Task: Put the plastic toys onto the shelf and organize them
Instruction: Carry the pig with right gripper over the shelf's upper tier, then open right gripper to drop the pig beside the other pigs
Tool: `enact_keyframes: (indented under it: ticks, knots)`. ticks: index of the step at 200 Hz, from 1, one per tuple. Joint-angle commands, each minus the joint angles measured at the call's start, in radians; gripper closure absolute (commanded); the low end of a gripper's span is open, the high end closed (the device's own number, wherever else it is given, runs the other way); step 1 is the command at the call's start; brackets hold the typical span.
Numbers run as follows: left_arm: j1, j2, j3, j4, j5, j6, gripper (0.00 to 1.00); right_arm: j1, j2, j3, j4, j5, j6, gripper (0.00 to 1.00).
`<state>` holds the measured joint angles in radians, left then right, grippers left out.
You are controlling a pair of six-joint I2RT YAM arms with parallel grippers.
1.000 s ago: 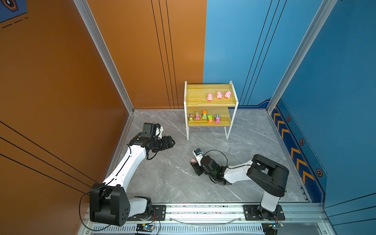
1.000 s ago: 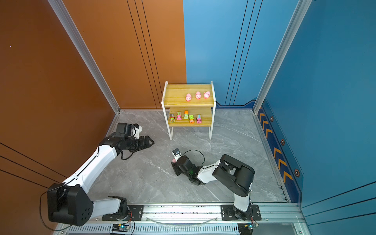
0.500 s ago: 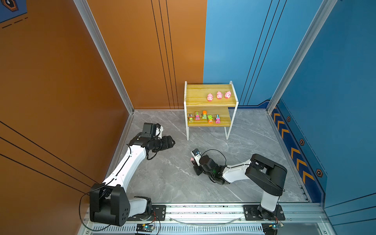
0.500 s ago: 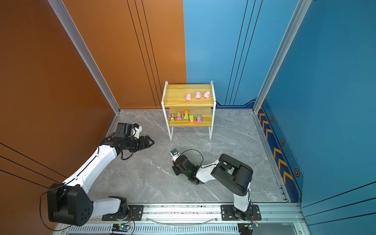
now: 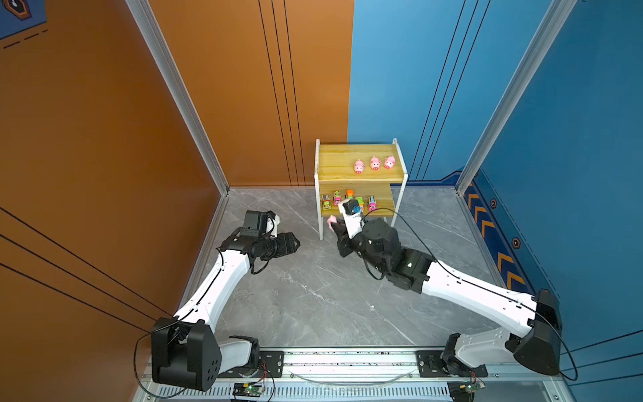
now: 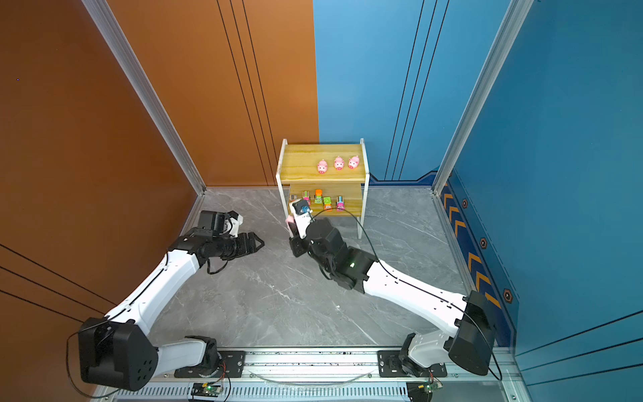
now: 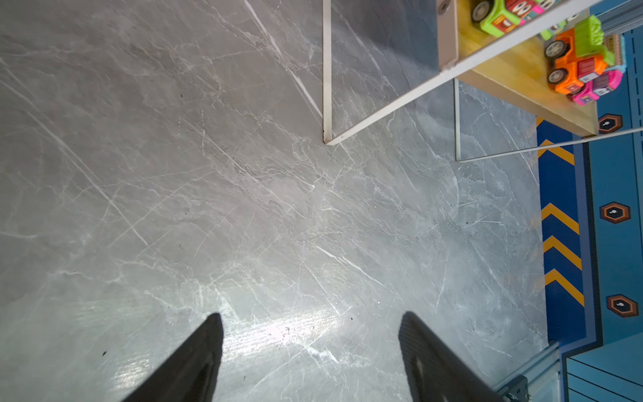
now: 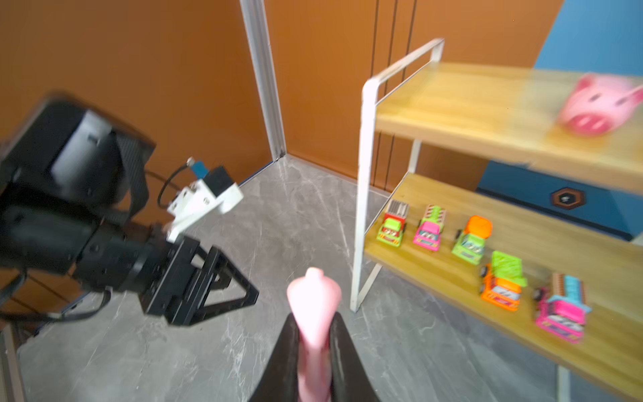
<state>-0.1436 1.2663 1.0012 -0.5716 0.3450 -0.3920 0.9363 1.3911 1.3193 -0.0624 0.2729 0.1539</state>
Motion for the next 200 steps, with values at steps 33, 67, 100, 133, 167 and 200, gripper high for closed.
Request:
enact_keyframes:
  ticks: [33,67,100,133,167,200]
  knots:
    - [-0.114,-0.059,-0.001,0.001,-0.035,0.068,0.2,-0.143,0.251,0.536,-0.404,0.036,0.011,0.82]
    - [-0.193,-0.089,-0.004,0.001,-0.062,0.112,0.19,-0.165,0.454,0.851,-0.537,0.057,0.023,0.82]
    - [-0.233,-0.092,-0.006,0.001,-0.069,0.119,0.19,-0.165,0.61,1.079,-0.631,0.129,0.041,0.81]
    - [-0.234,-0.088,-0.007,0.0,-0.063,0.115,0.19,-0.169,0.677,1.157,-0.64,0.179,0.049,0.8]
    - [-0.23,-0.088,-0.007,0.001,-0.06,0.11,0.19,-0.181,0.731,1.185,-0.64,0.183,0.057,0.79]
    - [-0.222,-0.088,-0.007,0.001,-0.059,0.107,0.19,-0.191,0.754,1.195,-0.64,0.181,0.064,0.78]
